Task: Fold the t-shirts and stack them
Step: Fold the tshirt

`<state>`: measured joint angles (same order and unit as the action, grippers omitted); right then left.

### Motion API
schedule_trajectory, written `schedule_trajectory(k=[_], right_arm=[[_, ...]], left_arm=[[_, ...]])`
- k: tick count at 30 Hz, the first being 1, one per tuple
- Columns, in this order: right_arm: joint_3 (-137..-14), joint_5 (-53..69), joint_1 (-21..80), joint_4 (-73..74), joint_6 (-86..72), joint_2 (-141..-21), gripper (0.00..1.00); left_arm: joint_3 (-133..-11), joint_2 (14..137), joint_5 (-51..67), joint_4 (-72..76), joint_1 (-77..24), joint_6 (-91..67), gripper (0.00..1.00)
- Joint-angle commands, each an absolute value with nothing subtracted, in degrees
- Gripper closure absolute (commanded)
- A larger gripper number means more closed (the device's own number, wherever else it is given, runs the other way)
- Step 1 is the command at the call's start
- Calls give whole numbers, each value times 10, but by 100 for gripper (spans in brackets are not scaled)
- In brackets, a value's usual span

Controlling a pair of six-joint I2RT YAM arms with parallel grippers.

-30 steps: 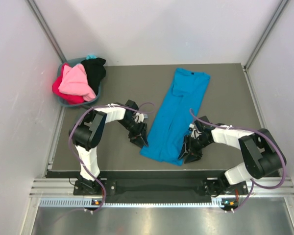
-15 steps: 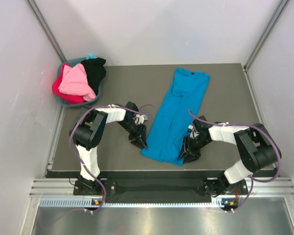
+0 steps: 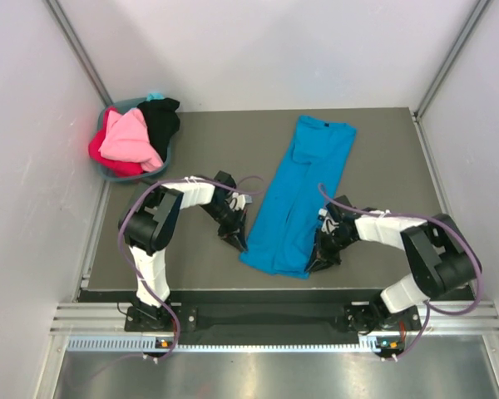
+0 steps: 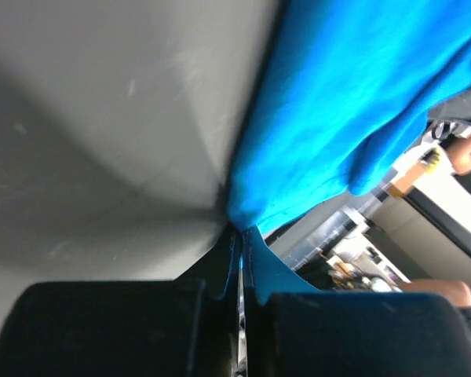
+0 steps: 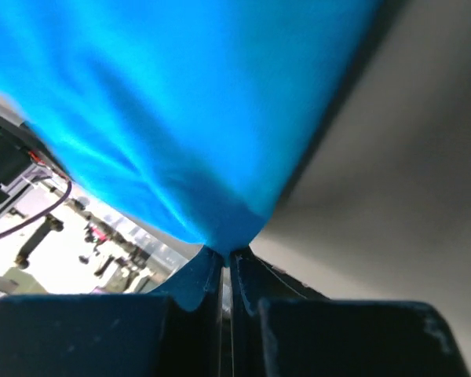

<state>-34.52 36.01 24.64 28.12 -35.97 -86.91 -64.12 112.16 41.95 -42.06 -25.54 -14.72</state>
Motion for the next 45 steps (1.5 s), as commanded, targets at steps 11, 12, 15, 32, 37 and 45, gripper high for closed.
schedule_trajectory(k=[11, 12, 15, 32, 37, 45], right_arm=[[-431, 353, 224, 315, -281, -760, 100], [-450, 345, 212, 321, -273, -764, 100], [-487, 327, 179, 343, -255, -778, 100], [-532, 313, 33, 258, -234, -837, 100], [-570, 310, 17, 229, -222, -875, 100], [-635, 296, 16, 228, -195, -941, 100]], left_arm=[[-845, 1123, 381, -475, -243, -66, 100], [-869, 1132, 374, -477, -243, -65, 100], [-923, 1145, 360, -483, -240, -67, 100], [-1226, 1319, 351, -462, -239, -85, 100], [-1256, 1344, 346, -431, -239, -96, 100], [-1295, 1379, 342, -395, -238, -98, 100]])
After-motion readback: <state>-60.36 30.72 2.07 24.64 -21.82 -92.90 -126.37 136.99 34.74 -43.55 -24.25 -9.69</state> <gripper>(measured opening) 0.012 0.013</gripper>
